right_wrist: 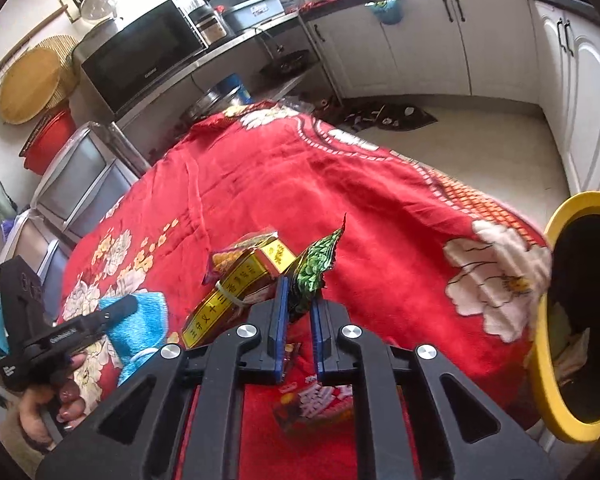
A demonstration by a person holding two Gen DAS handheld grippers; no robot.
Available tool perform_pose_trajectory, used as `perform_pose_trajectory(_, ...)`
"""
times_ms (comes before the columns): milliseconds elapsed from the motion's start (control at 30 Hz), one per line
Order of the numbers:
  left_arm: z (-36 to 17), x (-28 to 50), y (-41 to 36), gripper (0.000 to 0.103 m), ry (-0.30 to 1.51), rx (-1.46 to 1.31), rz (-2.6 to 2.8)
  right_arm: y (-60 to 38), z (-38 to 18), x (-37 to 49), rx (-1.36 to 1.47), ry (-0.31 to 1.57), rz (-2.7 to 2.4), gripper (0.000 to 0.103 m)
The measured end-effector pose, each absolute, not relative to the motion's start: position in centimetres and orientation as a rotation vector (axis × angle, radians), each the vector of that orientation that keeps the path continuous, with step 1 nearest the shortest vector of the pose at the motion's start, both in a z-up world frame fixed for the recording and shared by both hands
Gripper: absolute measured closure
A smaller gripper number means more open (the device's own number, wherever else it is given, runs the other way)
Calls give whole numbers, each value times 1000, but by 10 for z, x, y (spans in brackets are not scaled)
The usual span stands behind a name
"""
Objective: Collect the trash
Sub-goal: 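Grasp the blue scrubber with the left tool while the right tool grasps the green wrapper, then carry the blue scrubber and green wrapper in both tools over the bin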
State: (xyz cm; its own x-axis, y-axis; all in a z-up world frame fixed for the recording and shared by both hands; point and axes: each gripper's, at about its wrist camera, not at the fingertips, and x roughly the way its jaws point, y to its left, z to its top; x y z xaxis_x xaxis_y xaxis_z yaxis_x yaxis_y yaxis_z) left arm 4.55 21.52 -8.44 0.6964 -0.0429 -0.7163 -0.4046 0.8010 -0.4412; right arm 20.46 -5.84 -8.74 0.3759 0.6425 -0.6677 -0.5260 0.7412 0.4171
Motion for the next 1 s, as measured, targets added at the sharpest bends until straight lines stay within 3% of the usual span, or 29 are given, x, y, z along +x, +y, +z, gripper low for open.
perform_pose_trajectory(1000,-4,82,128,95,637,-438,33,-126,-34,174,186,762,739,93)
